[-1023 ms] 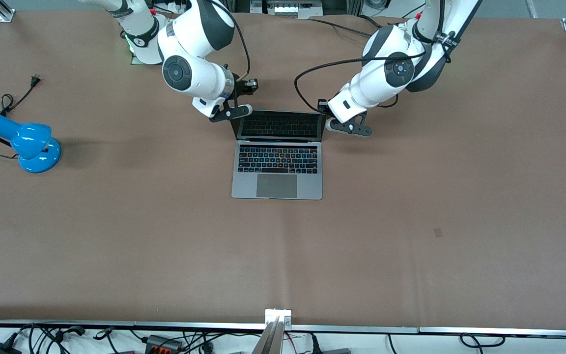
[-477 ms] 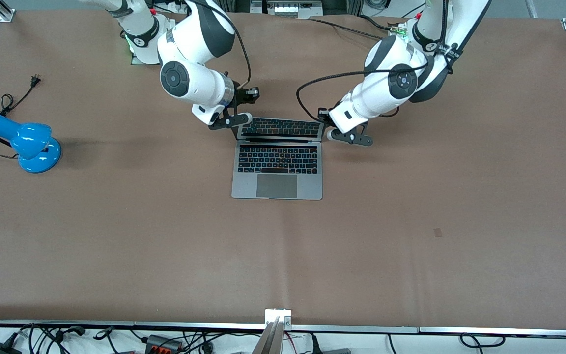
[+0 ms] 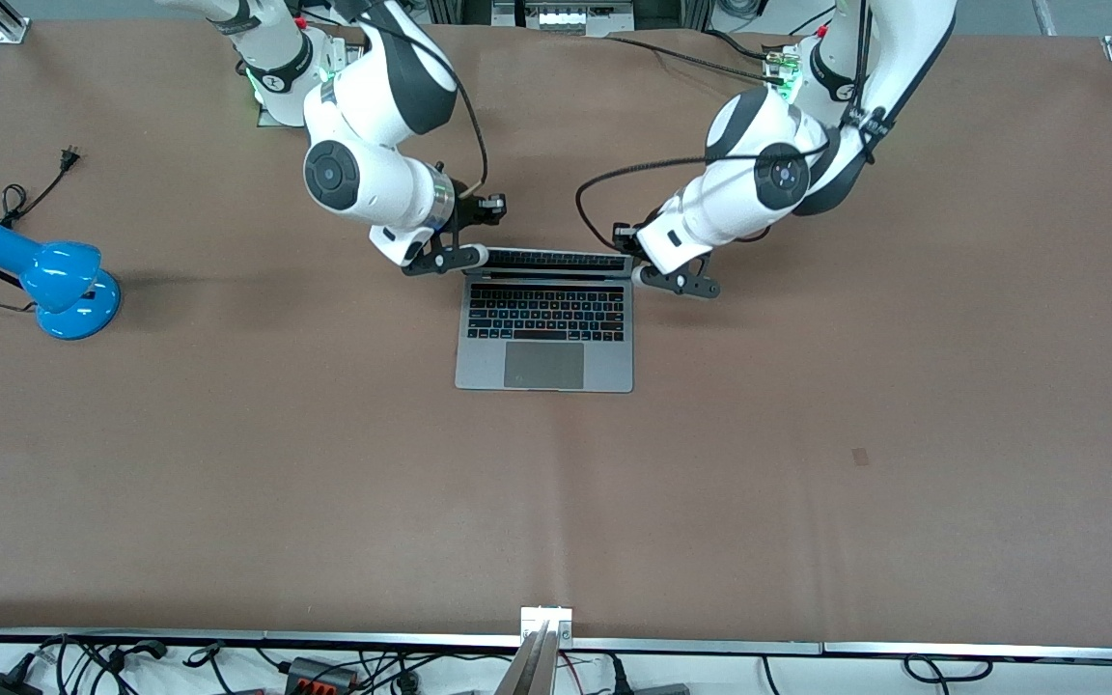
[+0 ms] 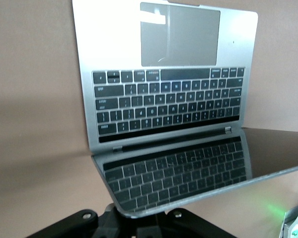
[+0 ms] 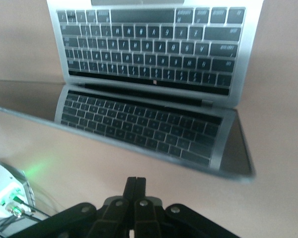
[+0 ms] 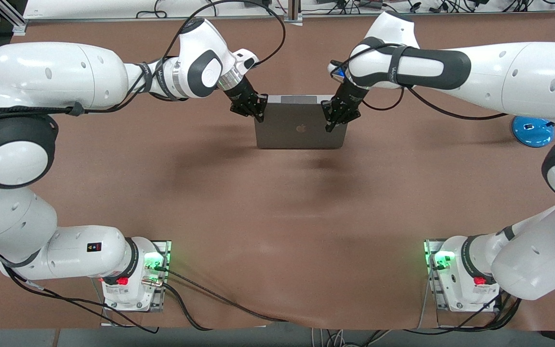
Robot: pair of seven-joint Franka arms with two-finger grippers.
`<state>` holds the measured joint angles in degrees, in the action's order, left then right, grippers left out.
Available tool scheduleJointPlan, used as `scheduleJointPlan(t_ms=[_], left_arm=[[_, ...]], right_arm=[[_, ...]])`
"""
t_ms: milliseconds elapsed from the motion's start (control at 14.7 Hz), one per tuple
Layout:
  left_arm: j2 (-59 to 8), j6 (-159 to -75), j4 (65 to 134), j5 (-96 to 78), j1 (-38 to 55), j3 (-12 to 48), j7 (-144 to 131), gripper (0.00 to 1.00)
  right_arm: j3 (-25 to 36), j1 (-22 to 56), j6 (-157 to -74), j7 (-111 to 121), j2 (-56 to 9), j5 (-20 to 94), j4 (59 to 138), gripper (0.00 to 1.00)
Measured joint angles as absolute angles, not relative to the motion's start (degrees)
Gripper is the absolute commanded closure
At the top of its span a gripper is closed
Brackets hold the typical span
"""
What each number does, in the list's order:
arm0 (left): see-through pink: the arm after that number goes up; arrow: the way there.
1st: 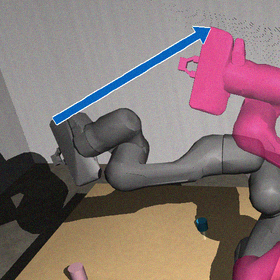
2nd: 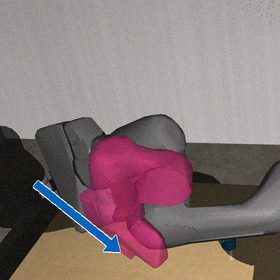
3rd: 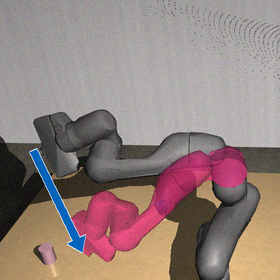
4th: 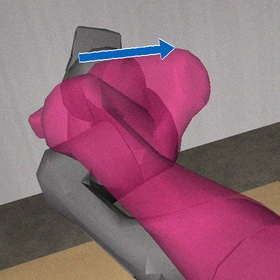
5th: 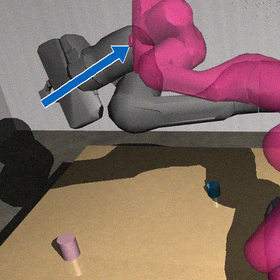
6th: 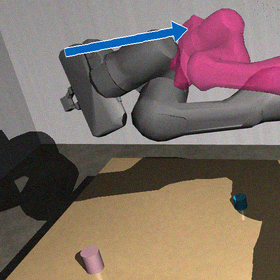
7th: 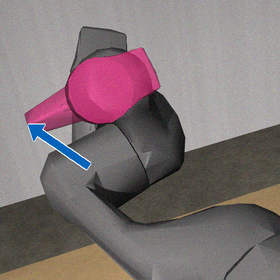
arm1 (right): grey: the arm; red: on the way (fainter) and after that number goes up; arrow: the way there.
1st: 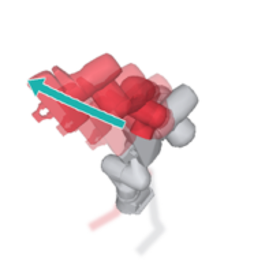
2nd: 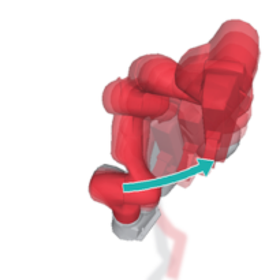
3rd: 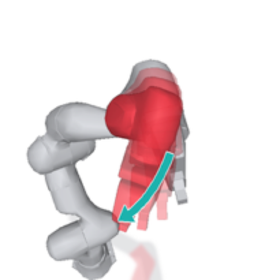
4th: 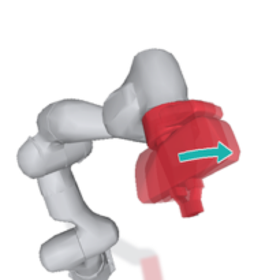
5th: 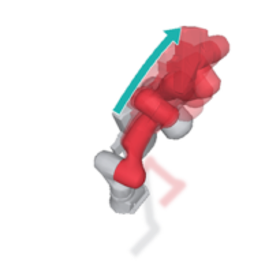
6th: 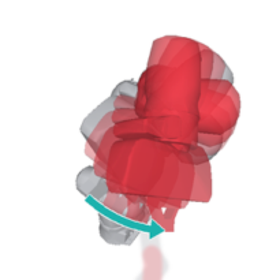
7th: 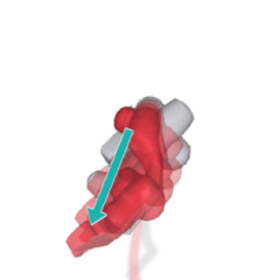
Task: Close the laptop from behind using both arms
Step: 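Push the screen back edge forward with both grippers, tilting it down, then press the laptop lid down flat onto the keyboard with both grippers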
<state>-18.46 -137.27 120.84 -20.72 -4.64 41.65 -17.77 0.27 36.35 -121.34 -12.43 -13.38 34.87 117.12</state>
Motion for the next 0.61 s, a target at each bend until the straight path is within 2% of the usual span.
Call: scheduleJointPlan(t_ms=[614], left_arm=[[-27.7, -137.4, 113.2, -11.9, -4.7, 39.6, -21.1, 1.0]], right_arm=[[2.8, 33.7, -121.5, -12.4, -22.3, 30.2, 107.5, 1.0]])
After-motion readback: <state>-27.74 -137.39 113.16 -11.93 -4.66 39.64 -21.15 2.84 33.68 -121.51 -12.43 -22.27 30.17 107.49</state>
